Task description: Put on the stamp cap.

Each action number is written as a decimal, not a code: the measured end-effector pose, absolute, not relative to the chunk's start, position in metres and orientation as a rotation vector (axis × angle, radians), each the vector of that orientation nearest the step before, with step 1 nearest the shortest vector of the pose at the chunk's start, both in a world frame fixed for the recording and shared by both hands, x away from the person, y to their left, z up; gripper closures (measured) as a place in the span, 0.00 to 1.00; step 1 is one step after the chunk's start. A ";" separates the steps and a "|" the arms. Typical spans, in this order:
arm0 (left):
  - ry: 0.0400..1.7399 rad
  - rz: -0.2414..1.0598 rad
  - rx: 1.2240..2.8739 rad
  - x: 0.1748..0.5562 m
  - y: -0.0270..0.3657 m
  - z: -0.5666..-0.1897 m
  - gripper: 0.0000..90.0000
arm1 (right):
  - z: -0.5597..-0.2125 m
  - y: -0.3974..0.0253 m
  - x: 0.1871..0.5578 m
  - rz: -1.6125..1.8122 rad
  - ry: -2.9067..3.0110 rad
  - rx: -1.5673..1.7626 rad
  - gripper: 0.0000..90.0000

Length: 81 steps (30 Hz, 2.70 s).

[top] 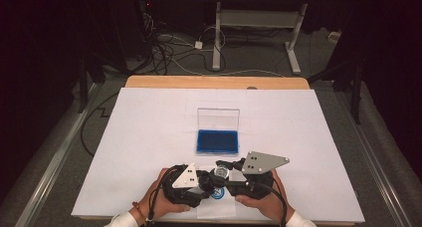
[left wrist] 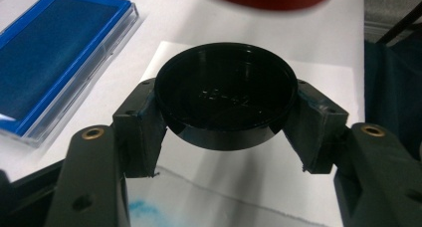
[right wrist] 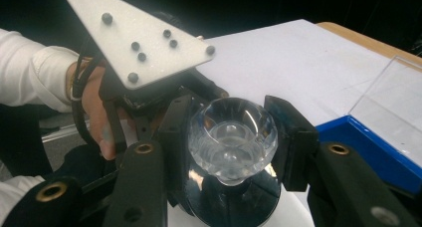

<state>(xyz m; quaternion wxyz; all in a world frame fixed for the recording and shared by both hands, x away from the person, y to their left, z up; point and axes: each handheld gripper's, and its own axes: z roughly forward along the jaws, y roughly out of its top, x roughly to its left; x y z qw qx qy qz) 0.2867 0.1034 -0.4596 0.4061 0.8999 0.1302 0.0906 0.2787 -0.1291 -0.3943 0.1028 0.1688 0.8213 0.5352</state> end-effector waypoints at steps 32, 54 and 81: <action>0.302 0.232 2.214 0.279 0.100 -0.452 0.41 | -0.407 -0.119 0.281 1.599 2.460 0.498 0.64; 0.260 0.271 2.285 0.277 0.098 -0.453 0.41 | -0.417 -0.118 0.282 1.594 2.499 0.535 0.64; 0.369 0.296 2.273 0.284 0.099 -0.463 0.20 | -0.402 -0.129 0.282 1.562 2.427 0.536 0.64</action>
